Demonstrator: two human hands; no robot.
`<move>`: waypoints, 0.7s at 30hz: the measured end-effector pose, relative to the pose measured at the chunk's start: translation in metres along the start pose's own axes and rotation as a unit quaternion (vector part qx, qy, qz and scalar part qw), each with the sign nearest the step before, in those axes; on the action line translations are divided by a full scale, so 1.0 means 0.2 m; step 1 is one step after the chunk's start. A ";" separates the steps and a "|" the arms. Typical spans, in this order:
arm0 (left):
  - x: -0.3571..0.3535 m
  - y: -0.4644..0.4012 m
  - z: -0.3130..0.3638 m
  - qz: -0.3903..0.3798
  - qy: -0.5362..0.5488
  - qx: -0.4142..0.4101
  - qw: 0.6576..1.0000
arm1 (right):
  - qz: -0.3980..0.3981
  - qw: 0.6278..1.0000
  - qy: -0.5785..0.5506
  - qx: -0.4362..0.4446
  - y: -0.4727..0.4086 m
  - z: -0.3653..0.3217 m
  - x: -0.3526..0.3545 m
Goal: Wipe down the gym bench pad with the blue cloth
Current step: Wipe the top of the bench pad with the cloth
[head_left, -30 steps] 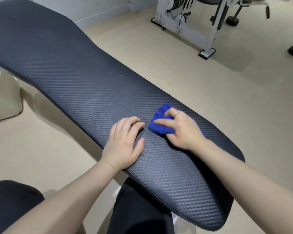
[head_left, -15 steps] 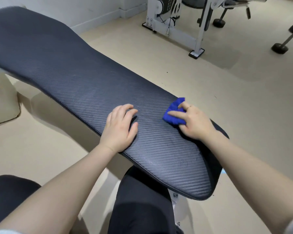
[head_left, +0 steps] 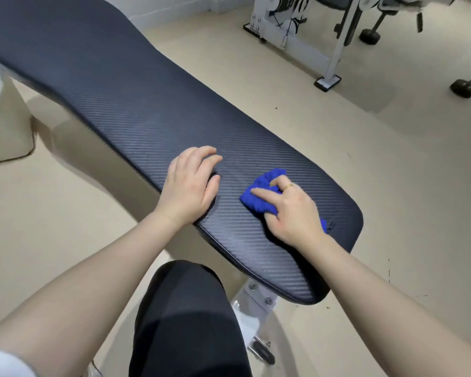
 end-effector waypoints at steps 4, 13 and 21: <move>0.01 0.05 0.11 -0.004 0.062 0.018 0.998 | -0.010 0.999 0.024 -0.041 0.07 -0.03 -0.02; -0.04 0.00 0.28 -0.053 0.136 -0.012 0.989 | 0.019 0.996 0.028 0.082 0.23 0.19 0.04; -0.12 -0.01 0.39 -0.097 0.122 -0.073 0.985 | 0.024 1.000 0.013 0.013 0.33 0.24 0.04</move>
Point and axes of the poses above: each hand's wrist, its own y-axis away from the middle knuckle, its own x-axis out of the back of the hand, z = x × y, the point moved 3 cm from there along -y, towards the middle knuckle, and after that the axes turned 14 degrees about -x, right-handed, at the moved point
